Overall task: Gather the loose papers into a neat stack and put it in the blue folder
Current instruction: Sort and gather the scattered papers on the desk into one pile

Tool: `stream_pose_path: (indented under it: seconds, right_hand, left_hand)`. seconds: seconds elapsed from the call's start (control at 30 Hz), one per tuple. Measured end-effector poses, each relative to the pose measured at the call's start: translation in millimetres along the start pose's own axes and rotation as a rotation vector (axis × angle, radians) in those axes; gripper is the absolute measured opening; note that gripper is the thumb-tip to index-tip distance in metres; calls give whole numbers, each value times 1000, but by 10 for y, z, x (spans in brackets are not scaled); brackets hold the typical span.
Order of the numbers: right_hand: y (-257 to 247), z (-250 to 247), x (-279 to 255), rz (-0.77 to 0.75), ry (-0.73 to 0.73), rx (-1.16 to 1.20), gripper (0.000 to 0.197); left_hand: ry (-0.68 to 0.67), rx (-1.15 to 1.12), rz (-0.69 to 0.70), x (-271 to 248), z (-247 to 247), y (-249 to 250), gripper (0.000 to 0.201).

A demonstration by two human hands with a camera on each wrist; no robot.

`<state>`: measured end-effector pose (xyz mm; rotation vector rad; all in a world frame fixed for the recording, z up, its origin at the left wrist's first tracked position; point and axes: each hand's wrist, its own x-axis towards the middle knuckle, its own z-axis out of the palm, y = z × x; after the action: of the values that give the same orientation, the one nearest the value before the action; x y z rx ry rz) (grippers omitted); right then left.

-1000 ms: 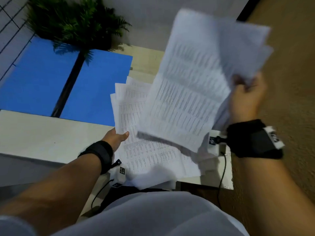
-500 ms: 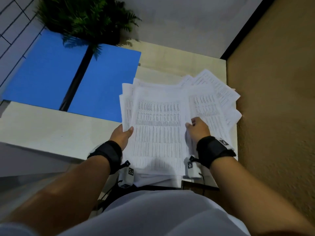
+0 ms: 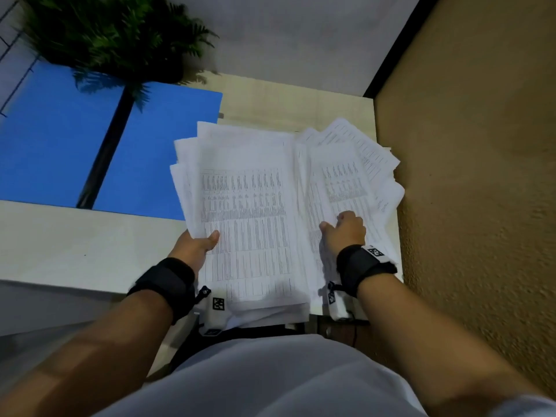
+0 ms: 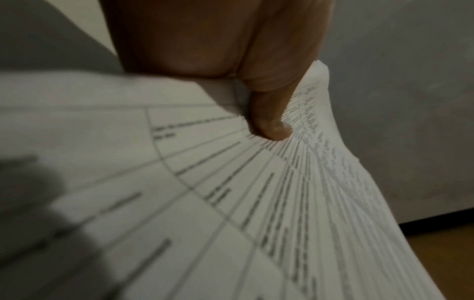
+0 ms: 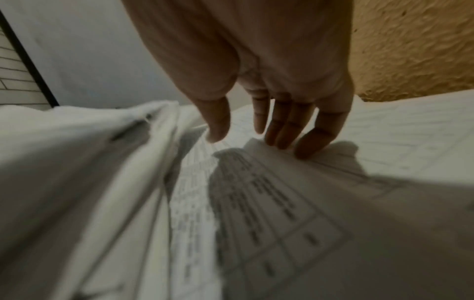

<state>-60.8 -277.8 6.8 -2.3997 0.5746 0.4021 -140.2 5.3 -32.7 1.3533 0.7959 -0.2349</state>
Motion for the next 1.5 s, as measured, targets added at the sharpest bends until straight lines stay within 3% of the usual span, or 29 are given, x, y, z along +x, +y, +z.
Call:
stream_pose_path:
  seconds: [0.07, 0.13, 0.17, 0.3, 0.4, 0.43, 0.53, 0.6, 0.67, 0.8, 0.87, 0.93, 1.0, 1.1, 1.2, 1.3, 1.4, 1.5]
  right_hand:
    - [82, -3, 0, 33, -132, 70, 44]
    - [112, 38, -47, 28, -234, 171, 16]
    - [137, 58, -62, 28, -251, 237, 18]
    - [140, 100, -100, 145, -335, 540, 36]
    - [75, 49, -119, 262, -344, 550, 85]
    - [84, 22, -76, 231, -284, 547, 88]
    - [184, -182, 100, 81, 102, 231, 42]
    - [261, -344, 201, 132, 196, 115, 56]
    - [346, -406, 327, 192, 125, 195, 65]
    - [426, -509, 350, 83, 80, 152, 23]
    - [441, -461, 310, 57, -5, 200, 13]
    - [414, -352, 229, 73, -130, 218, 15]
    - [384, -241, 175, 89, -165, 251, 22]
    - [257, -290, 100, 34, -53, 241, 12]
    - [115, -541, 61, -75, 20, 170, 30]
    - [-79, -944, 16, -183, 247, 153, 27]
    - [-222, -1309, -6, -219, 496, 333, 12]
    - [-229, -1399, 107, -161, 579, 547, 14]
  left_hand:
    - [-26, -33, -16, 22, -3, 26, 48]
    - [-59, -60, -29, 36, 59, 84, 45]
    - [-72, -58, -38, 35, 109, 115, 43]
    - [-13, 119, -21, 94, 302, 142, 46]
    - [35, 311, 2, 93, 438, 159, 35]
    - [57, 353, 18, 78, 473, 168, 30]
    - [143, 404, 61, 64, 533, 169, 53]
    - [157, 446, 87, 46, 557, 159, 61]
    - [143, 410, 68, 19, 589, 150, 53]
    - [175, 229, 69, 25, 549, 100, 50]
    - [156, 152, 57, 40, 507, 85, 50]
    - [81, 112, 42, 38, 490, 105, 44]
    - [16, 115, 21, 69, 469, 98, 40]
    - [16, 129, 21, 150, 402, 48, 41]
    - [46, 143, 13, 169, 322, 7, 39]
    - [35, 139, 18, 187, 252, -36, 39]
    - [33, 140, 27, 191, 210, -30, 40]
    - [42, 132, 20, 223, 173, -25, 46]
